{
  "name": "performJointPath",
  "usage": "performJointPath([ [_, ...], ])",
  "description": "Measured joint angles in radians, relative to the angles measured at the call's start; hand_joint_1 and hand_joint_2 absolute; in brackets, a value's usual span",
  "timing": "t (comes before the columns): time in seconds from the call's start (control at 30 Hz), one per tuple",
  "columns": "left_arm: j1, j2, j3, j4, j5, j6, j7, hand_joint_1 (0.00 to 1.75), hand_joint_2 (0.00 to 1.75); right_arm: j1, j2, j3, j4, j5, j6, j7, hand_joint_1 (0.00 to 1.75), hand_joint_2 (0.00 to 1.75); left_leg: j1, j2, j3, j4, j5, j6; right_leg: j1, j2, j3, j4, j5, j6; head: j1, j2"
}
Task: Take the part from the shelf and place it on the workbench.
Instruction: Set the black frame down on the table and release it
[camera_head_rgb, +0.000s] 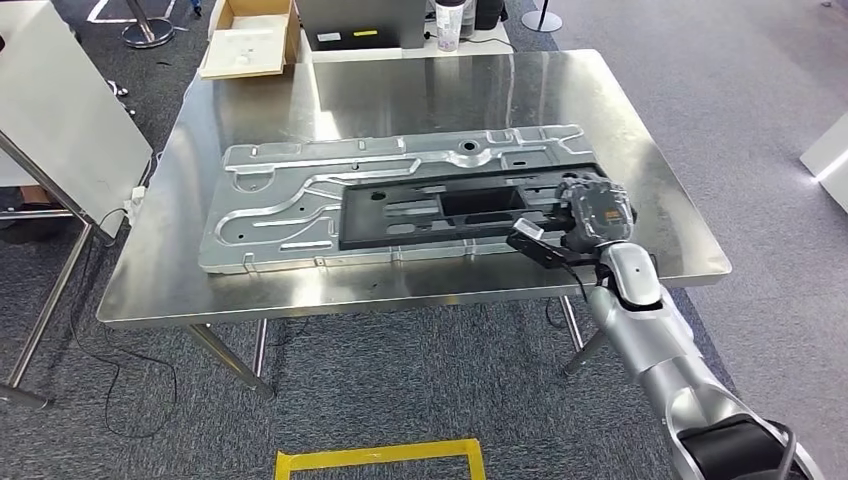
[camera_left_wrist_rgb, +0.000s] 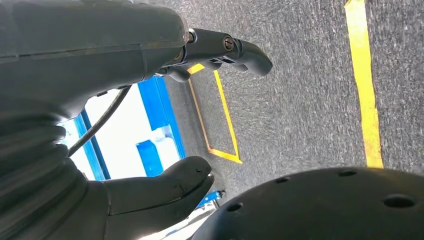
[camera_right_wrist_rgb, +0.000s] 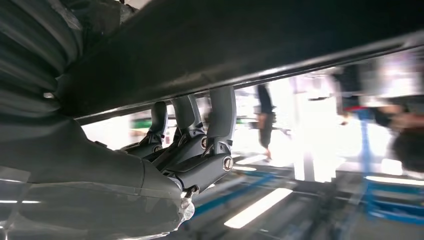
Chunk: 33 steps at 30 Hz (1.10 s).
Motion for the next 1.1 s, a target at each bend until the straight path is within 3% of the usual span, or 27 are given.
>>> performJointPath([
  [0.37,0.001,0.005,-0.005,0.0,-0.002,-0.006,-0.021,0.0,1.75,-0.04,0.064,0.143,-0.059,0.037,0.03,0.026,1.75,1.75,0.0,-0.004,-0.004,0.004,0.0,-0.001,0.0,-0.004,0.0,0.0,0.001,0.001,0.0,0.0],
  [0.63,0.002,0.006,-0.019,0.0,0.002,-0.024,-0.031,0.0,1.75,-0.125,0.072,0.163,0.146,0.029,0.008,0.044,1.75,1.75,0.0,-0.004,-0.005,0.008,0.0,-0.001,0.0,-0.004,0.0,0.0,0.002,0.003,0.0,0.0],
  [0.87,0.004,0.006,-0.026,0.0,0.004,-0.024,-0.015,0.0,1.75,-0.171,0.039,0.148,0.366,0.021,-0.032,0.054,1.75,1.75,0.0,-0.004,-0.006,0.009,-0.001,-0.001,0.0,-0.004,0.0,0.0,0.002,0.003,0.0,0.0],
  [1.1,0.004,0.007,-0.027,0.0,0.006,-0.024,-0.013,0.0,1.75,-0.189,0.029,0.132,0.463,0.015,-0.056,0.041,1.75,1.75,0.0,-0.005,-0.005,0.009,-0.001,0.0,0.0,-0.006,0.002,-0.001,0.002,0.004,0.0,0.0],
])
